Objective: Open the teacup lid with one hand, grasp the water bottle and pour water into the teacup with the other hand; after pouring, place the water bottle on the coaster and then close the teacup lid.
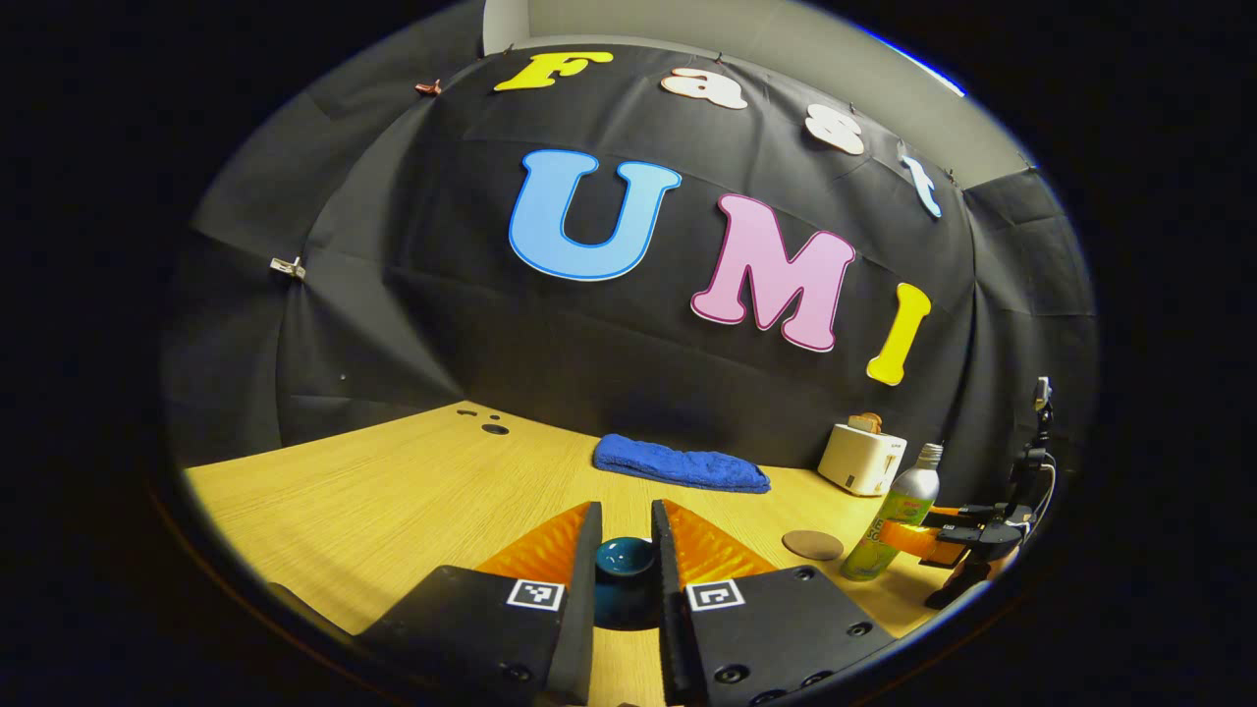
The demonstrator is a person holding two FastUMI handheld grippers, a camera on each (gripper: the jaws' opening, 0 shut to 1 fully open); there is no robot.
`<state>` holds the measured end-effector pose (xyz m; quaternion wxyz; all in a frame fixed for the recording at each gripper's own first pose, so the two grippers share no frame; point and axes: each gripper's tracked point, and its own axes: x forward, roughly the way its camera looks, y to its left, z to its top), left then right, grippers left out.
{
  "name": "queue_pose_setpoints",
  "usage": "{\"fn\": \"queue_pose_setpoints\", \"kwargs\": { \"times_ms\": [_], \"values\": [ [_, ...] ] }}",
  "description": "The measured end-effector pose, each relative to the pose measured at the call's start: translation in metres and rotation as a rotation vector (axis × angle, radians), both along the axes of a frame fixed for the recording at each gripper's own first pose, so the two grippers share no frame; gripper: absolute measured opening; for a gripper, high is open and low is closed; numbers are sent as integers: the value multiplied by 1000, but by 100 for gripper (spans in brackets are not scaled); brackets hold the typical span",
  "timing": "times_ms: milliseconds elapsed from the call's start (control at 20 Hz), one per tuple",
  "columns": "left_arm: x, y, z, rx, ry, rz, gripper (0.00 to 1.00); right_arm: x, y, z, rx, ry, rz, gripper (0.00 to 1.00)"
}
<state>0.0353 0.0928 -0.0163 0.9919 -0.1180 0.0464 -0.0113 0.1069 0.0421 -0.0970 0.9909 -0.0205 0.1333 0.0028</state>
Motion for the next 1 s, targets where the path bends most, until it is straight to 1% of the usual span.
{"fn": "queue_pose_setpoints", "kwargs": {
  "times_ms": [50,250,300,350,400,600,800,1000],
  "values": [
    [-1,1,-2,1,0,0,31,2,0,5,-47,-2,3,80],
    [1,8,-2,7,0,10,31,15,5,41,-285,-64,20,80],
    [0,11,-1,3,1,14,31,20,9,46,-341,-71,32,80],
    [0,16,-2,-4,0,20,31,25,14,49,-392,-71,48,75],
    [0,21,-1,-12,-2,25,31,30,22,51,-443,-71,67,80],
    [-4,44,2,-42,-8,56,31,48,52,53,-655,-76,139,80],
    [-5,58,0,-48,-8,77,31,62,84,39,-859,-72,209,80],
    [-4,62,-3,-71,-1,77,31,70,102,31,-1047,-84,250,80]
  ]
}}
